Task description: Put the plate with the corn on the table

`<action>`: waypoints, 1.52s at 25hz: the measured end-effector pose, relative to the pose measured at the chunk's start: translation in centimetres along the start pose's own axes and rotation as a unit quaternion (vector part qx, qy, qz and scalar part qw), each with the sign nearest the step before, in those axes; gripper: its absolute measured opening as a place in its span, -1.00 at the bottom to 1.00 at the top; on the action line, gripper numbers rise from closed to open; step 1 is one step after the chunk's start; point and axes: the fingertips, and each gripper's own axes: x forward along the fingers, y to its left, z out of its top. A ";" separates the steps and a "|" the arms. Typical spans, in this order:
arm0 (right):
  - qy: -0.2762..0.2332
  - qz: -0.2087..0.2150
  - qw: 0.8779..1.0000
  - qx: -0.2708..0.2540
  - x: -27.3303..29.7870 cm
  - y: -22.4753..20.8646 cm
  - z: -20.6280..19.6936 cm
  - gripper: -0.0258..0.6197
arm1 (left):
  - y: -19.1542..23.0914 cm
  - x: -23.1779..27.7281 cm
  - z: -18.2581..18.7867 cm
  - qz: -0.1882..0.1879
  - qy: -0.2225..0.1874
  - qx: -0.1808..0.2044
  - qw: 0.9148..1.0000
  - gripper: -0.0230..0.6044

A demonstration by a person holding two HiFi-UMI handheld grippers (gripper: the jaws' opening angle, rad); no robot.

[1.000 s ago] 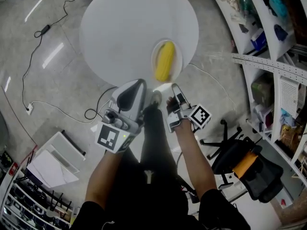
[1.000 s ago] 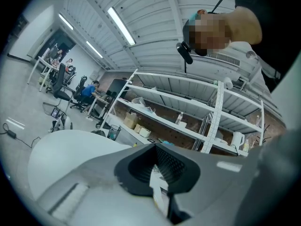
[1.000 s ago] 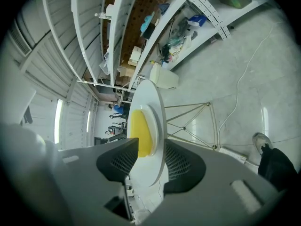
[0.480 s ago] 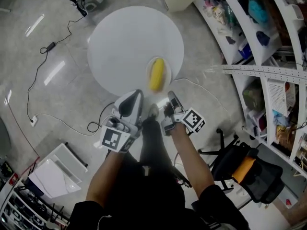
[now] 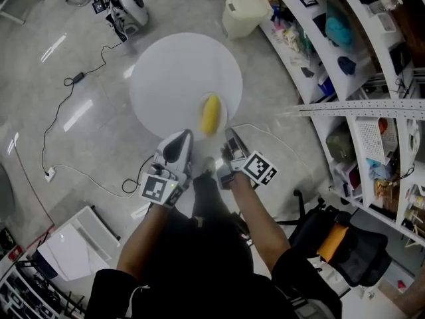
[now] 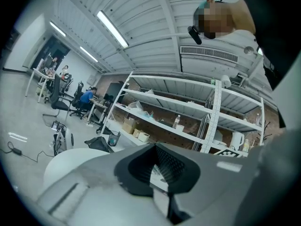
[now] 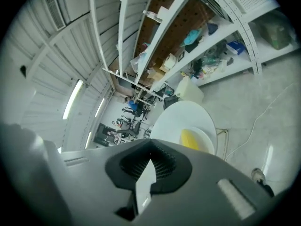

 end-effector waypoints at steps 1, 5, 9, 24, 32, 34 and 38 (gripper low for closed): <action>0.000 0.000 1.000 -0.019 -0.3 0.8 0.2 -0.89 | -0.2 -0.1 0.5 0.002 -0.002 0.003 1.000 -0.92; -0.006 -0.013 0.992 -0.126 -1.7 3.6 1.0 -0.89 | -1.0 -0.6 2.3 0.006 -0.009 0.011 1.000 -0.92; -0.023 -0.018 0.976 -0.216 -3.1 6.7 1.9 -0.89 | -1.7 -0.9 3.8 -0.003 -0.016 0.014 1.000 -0.92; -0.079 -0.040 0.955 -0.282 -5.3 10.6 -0.4 -0.90 | -1.9 -3.2 6.4 -0.035 -0.026 0.036 0.998 -0.92; -0.084 -0.027 0.946 -0.312 -6.0 12.1 -0.8 -0.90 | -2.8 -4.1 6.8 -0.044 -0.031 0.042 0.998 -0.92; -0.086 -0.023 0.944 -0.318 -6.0 12.3 -0.8 -0.90 | -2.9 -4.2 6.8 -0.045 -0.033 0.043 0.998 -0.92; -0.088 -0.019 0.942 -0.324 -6.2 12.8 -0.7 -0.90 | -2.8 -4.4 7.1 -0.041 -0.036 0.041 0.998 -0.92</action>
